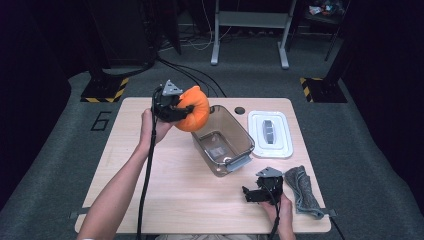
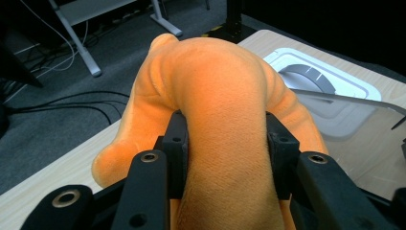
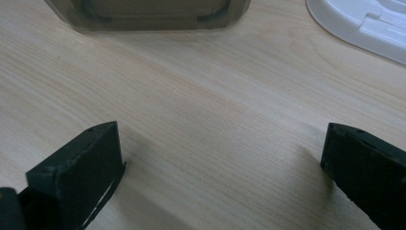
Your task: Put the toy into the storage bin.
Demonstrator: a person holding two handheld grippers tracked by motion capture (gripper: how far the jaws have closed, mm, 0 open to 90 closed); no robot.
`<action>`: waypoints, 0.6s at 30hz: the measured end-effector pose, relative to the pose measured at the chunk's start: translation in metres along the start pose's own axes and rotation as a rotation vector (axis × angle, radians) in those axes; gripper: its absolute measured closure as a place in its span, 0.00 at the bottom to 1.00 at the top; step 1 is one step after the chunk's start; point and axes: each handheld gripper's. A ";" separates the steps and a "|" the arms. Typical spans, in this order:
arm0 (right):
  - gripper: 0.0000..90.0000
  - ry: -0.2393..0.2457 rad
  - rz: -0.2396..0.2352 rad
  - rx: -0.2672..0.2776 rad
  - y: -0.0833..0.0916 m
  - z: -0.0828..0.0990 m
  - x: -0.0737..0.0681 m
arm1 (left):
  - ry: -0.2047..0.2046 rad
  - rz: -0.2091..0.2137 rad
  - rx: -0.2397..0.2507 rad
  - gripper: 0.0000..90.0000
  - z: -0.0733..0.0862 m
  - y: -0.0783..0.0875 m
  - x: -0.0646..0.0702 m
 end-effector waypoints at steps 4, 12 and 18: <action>0.00 -0.004 0.000 0.001 0.000 0.000 0.000 | 0.004 0.011 -0.005 0.68 -0.004 -0.009 0.003; 0.00 0.000 0.002 0.004 0.000 0.000 0.000 | 0.010 0.031 -0.019 0.67 -0.007 -0.027 0.009; 0.00 0.005 0.006 0.004 0.000 0.000 0.000 | 0.014 0.039 -0.027 0.67 -0.007 -0.039 0.013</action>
Point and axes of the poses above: each handheld gripper's, and its own axes: y roughly backward along the jaws, z roughly out of its underside, x roughly to its right, and after that the axes turned 9 degrees about z, right-handed
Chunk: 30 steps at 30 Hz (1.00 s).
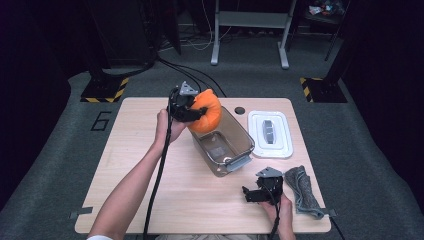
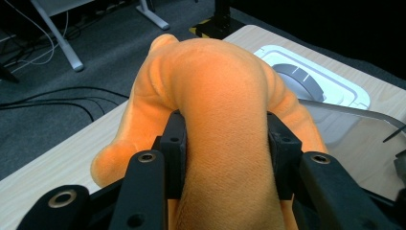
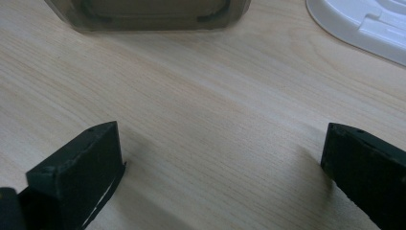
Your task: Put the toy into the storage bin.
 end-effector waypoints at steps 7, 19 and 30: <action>0.00 -0.009 0.007 -0.002 0.000 0.000 -0.001 | 0.000 0.019 -0.028 0.67 0.002 -0.014 0.002; 0.00 -0.012 0.009 -0.001 0.000 0.000 -0.001 | 0.008 0.038 -0.049 0.66 0.010 -0.031 0.001; 0.00 -0.011 0.007 0.000 0.000 0.000 -0.001 | 0.010 0.053 -0.086 0.66 0.018 -0.046 0.002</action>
Point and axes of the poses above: each handheld gripper's, and its own axes: y roughly backward along the jaws, z roughly out of its underside, x roughly to its right, and after that the axes turned 9 degrees about z, right-handed
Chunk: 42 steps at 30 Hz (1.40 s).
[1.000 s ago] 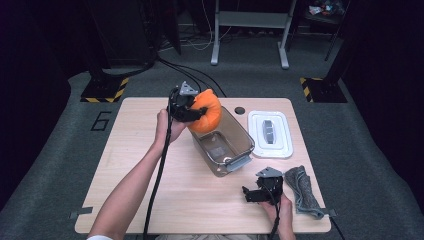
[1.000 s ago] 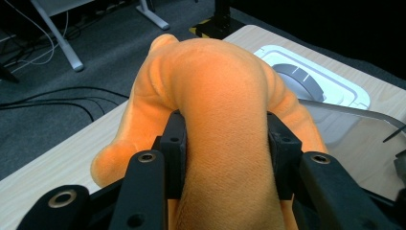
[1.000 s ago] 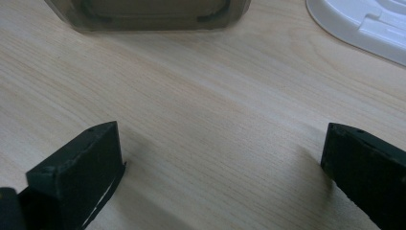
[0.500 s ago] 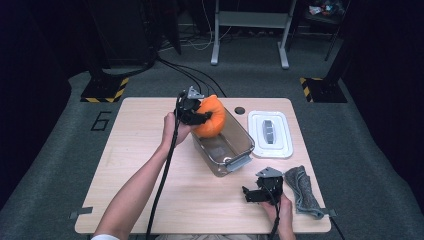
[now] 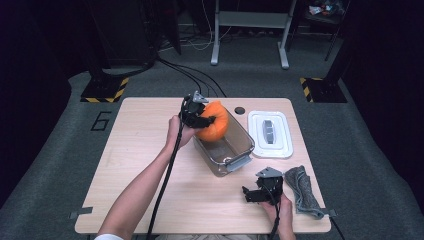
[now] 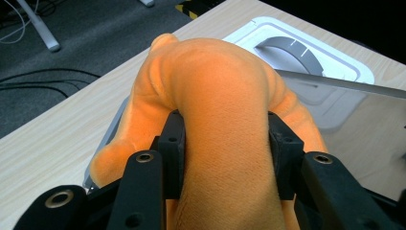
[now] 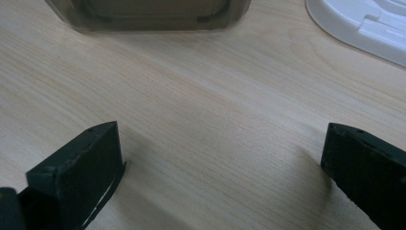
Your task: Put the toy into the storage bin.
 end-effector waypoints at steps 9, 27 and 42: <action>0.00 0.000 0.001 0.000 0.000 0.000 0.000 | 0.011 0.006 -0.034 0.64 0.005 -0.012 -0.001; 0.00 0.007 -0.005 -0.001 0.001 0.000 -0.001 | 0.037 0.018 -0.119 0.58 0.011 -0.031 -0.005; 0.00 0.006 -0.004 -0.003 0.001 0.000 -0.001 | 0.040 0.015 -0.191 0.45 0.011 -0.042 -0.005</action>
Point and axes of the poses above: each handheld gripper's, and its own axes: y roughly backward along the jaws, z roughly out of its underside, x roughly to its right, and after that the axes turned 9 degrees about z, right-handed
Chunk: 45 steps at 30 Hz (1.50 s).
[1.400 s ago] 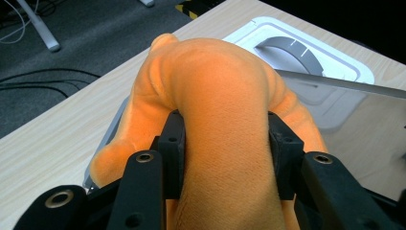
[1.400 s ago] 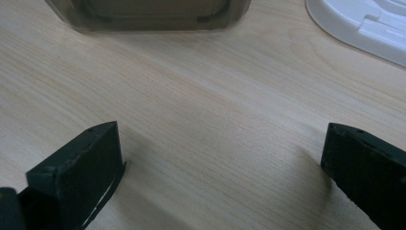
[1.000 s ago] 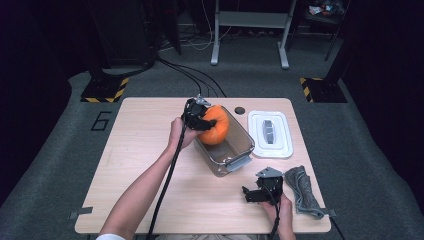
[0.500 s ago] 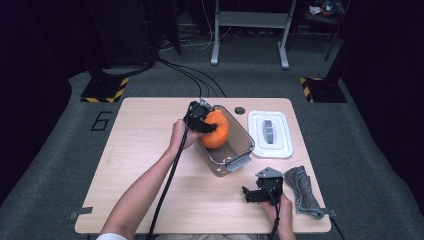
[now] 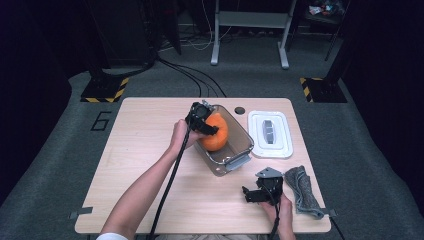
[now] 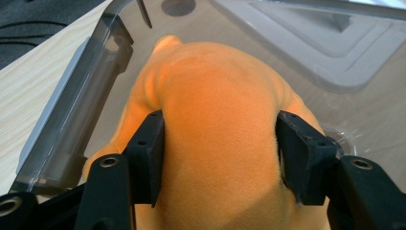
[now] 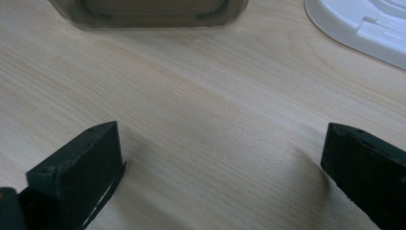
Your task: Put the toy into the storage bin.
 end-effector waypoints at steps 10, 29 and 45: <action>0.00 0.000 0.000 0.001 0.000 0.000 0.000 | 0.000 0.027 -0.076 0.32 0.000 -0.011 -0.001; 0.00 -0.002 0.001 0.002 -0.001 0.000 0.000 | -0.020 0.020 -0.001 0.16 -0.006 0.018 0.006; 0.00 0.005 -0.005 0.004 -0.001 0.000 0.002 | -0.065 -0.005 0.111 0.11 0.028 0.074 0.015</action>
Point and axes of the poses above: each handheld gripper's, and its own axes: y roughly backward along the jaws, z roughly out of its underside, x roughly to its right, and after that the axes turned 9 degrees about z, right-handed
